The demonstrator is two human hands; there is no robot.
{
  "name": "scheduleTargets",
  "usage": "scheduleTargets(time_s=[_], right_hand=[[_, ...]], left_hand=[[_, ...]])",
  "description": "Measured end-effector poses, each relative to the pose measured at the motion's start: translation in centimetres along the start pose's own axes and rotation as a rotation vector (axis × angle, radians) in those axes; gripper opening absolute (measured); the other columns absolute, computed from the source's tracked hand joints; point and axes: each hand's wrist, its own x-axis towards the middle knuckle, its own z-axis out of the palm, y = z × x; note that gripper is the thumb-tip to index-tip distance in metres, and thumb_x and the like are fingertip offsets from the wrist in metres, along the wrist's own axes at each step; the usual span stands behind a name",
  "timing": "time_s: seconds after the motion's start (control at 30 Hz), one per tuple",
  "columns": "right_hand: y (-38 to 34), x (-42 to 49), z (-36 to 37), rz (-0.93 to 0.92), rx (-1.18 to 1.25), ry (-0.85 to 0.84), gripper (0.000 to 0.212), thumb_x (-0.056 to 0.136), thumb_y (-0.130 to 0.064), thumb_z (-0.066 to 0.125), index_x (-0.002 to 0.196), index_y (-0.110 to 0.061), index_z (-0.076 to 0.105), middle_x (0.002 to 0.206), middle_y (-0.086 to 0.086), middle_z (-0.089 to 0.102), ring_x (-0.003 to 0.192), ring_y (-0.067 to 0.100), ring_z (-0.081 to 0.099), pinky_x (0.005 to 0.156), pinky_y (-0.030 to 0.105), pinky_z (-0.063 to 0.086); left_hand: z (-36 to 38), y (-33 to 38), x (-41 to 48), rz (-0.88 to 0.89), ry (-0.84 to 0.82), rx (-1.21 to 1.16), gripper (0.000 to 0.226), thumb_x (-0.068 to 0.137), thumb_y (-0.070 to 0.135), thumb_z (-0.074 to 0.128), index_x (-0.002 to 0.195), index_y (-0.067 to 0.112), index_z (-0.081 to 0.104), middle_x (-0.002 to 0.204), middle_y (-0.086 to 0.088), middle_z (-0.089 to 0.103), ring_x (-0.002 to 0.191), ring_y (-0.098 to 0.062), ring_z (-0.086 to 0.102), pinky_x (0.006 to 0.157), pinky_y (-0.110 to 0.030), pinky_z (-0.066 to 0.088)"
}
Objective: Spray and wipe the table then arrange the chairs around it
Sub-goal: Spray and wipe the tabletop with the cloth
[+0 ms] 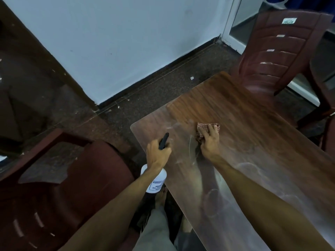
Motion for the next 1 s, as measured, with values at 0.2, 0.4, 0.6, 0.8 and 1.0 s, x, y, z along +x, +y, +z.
scheduleTargets(time_s=[0.2,0.4,0.6,0.8,1.0], right_hand=[[-2.0,3.6,0.9,-0.067,0.026,-0.031,0.065,0.076,0.000,0.053,0.140,-0.010,0.056,0.152,0.031,0.035,0.143,0.053,0.026,0.122,0.056,0.016],[-8.4,6.1,4.5,-0.550,-0.085,-0.207,0.067,0.079,-0.001,0.056,0.144,-0.014,0.053,0.156,0.024,0.034,0.146,0.038,0.021,0.122,0.046,0.010],[-14.9,9.9,7.1,-0.448,-0.146,-0.188,0.065,0.089,-0.015,0.050,0.152,-0.022,0.040,0.162,0.015,0.026,0.152,0.036,0.014,0.123,0.055,0.011],[-18.7,9.7,10.2,-0.516,-0.059,-0.253,0.066,0.086,-0.005,0.056,0.149,-0.021,0.046,0.160,0.016,0.028,0.152,0.036,0.013,0.122,0.055,0.016],[-17.1,4.6,10.6,-0.802,-0.026,-0.380,0.070,0.085,-0.008,0.052,0.152,-0.019,0.040,0.164,0.011,0.022,0.155,0.029,0.007,0.124,0.047,0.008]], left_hand=[[-1.8,-1.7,0.4,-0.004,0.099,-0.043,0.038,0.087,0.016,0.071,0.061,0.014,0.044,0.052,0.001,0.041,0.047,-0.014,0.035,0.052,-0.030,0.033],[-5.1,-3.9,2.9,0.000,0.143,-0.120,0.026,0.091,0.019,0.074,0.069,0.017,0.060,0.051,0.011,0.053,0.045,-0.006,0.047,0.051,-0.030,0.042],[-7.1,-6.1,6.5,0.004,0.210,-0.151,0.027,0.088,0.030,0.072,0.072,0.012,0.058,0.057,-0.013,0.055,0.049,-0.022,0.047,0.050,-0.051,0.054],[-8.4,-7.1,8.5,-0.002,0.222,-0.162,0.026,0.090,0.029,0.072,0.071,0.017,0.058,0.055,-0.001,0.055,0.055,-0.039,0.056,0.057,-0.056,0.057],[-9.0,-6.3,8.9,0.017,0.197,-0.141,0.026,0.091,0.025,0.071,0.071,0.014,0.059,0.055,-0.006,0.056,0.052,-0.033,0.054,0.057,-0.054,0.052]])
